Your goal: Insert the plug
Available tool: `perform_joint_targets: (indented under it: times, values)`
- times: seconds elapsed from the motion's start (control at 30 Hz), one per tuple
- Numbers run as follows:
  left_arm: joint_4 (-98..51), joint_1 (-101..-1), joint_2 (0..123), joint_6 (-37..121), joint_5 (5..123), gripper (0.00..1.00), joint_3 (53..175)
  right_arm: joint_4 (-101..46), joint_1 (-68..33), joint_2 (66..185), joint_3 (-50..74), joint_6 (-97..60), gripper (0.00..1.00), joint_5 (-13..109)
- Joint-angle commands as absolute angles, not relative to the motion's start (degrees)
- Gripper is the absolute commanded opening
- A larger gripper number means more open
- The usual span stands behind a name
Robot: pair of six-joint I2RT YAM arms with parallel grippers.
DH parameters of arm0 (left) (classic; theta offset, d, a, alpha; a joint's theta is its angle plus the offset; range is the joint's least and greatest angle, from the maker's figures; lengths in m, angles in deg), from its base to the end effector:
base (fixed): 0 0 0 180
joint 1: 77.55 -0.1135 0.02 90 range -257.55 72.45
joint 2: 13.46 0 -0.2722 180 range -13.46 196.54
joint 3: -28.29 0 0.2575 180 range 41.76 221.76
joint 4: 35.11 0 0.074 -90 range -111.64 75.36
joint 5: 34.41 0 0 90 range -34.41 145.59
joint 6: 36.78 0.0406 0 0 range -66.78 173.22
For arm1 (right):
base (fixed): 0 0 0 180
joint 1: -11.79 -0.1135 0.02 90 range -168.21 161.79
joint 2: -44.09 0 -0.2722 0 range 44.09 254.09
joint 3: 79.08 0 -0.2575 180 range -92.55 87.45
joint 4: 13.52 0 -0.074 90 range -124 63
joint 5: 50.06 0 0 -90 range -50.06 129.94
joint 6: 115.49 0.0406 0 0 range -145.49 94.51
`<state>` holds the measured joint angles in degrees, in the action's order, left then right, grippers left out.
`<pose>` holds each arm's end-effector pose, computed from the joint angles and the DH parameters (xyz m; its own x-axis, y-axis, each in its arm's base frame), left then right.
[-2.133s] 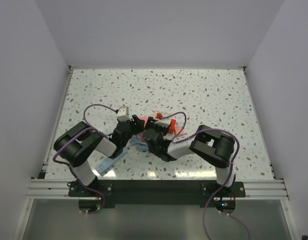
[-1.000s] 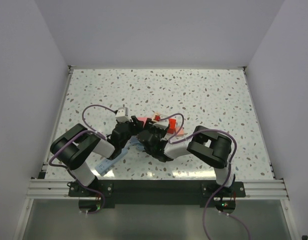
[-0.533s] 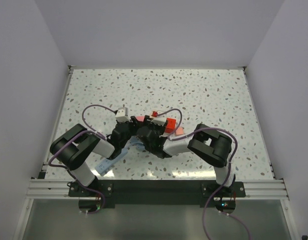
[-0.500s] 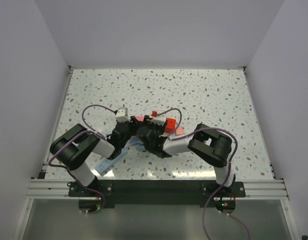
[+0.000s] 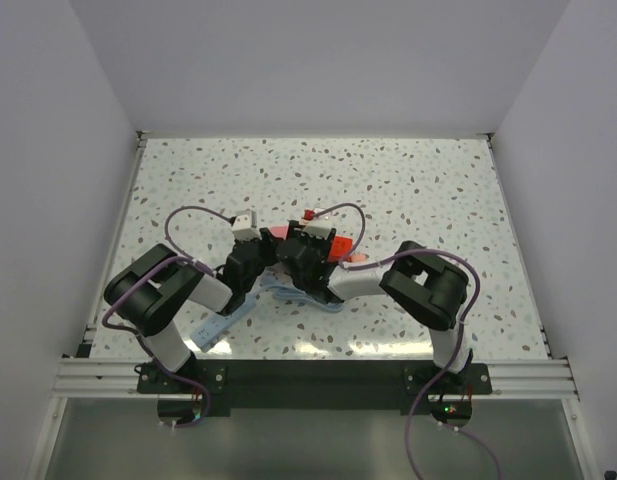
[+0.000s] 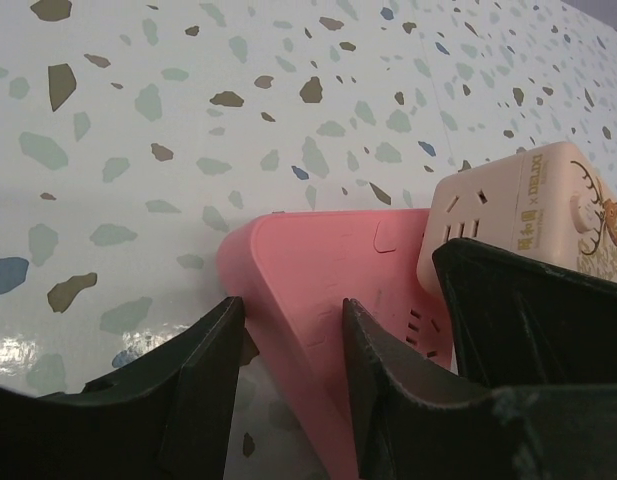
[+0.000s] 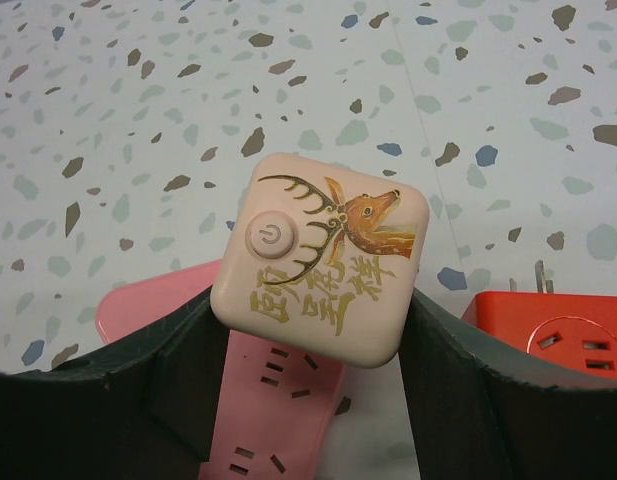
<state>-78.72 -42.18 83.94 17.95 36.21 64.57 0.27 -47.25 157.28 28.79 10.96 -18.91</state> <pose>0.2414 -0.1549 0.1242 -0.3666 -0.4078 -0.8363 0.0935 0.8782 -0.4692 0.2386 0.3301 0.1510 -0.2206 0.2296 -0.9479 0.0980 0.9722 0.2127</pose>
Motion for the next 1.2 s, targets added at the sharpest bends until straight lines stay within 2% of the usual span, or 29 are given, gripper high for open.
perform_joint_targets:
  times: [0.0,0.77,1.17]
  values:
    - [-77.6,-41.4,85.6,20.0,39.9,0.43,65.9,-10.7,-47.2,162.0,30.1,12.9,0.0,-3.5]
    - [-78.3,-42.7,88.6,22.8,43.3,0.37,67.3,-16.5,-38.6,156.9,28.8,7.7,0.0,10.5]
    - [-79.6,-43.8,89.1,24.5,46.0,0.38,67.5,-20.8,-33.9,157.2,21.8,0.6,0.0,16.5]
